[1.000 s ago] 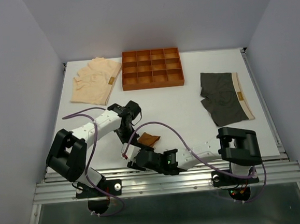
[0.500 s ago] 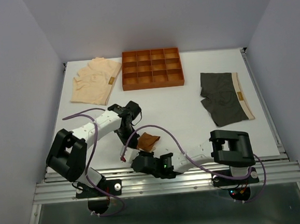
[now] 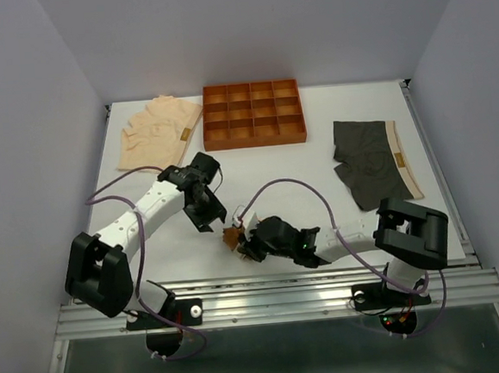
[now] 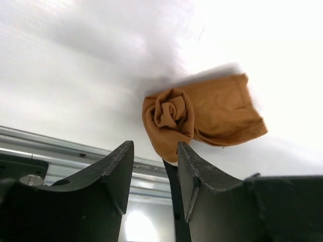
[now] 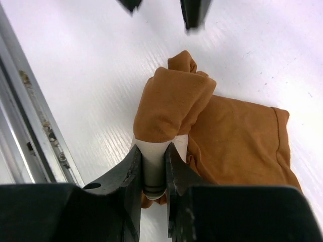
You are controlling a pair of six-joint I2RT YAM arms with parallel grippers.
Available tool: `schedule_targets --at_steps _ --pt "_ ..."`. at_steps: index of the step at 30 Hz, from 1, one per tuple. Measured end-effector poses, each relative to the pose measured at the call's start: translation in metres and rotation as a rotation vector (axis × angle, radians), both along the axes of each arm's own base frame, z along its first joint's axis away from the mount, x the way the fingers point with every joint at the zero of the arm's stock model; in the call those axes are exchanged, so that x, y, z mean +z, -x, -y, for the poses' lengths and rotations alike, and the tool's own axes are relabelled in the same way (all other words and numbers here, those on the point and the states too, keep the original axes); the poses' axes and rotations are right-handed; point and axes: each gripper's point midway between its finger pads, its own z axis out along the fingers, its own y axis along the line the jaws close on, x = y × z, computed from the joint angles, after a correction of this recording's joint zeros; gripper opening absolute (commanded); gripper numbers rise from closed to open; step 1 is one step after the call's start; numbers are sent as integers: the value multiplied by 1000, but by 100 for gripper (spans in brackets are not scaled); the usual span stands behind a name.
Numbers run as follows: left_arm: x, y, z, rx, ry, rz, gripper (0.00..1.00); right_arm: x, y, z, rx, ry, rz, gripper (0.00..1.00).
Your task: Roll the underwear
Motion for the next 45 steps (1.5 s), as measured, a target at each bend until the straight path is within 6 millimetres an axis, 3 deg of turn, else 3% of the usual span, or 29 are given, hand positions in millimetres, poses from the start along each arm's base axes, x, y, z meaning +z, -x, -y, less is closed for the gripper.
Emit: schedule_targets --at_steps 4,10,15,20,24,32,45 --pt "14 -25 -17 63 -2 83 51 0 -9 8 39 -135 -146 1" --pt "23 -41 -41 101 -17 143 53 -2 -19 20 96 -294 -366 1" --pt "21 -41 -29 22 64 186 54 -4 -27 33 117 -372 -538 1" --pt "-10 -19 -10 -96 177 141 58 -8 -30 41 107 -404 -681 3" --pt "-21 -6 7 -176 250 128 65 -10 -32 40 91 -396 -742 4" --pt "-17 -9 36 -259 375 192 66 -14 -34 39 58 -388 -787 9" --pt "-47 4 42 -285 373 121 65 -17 -45 44 -34 -337 -717 15"
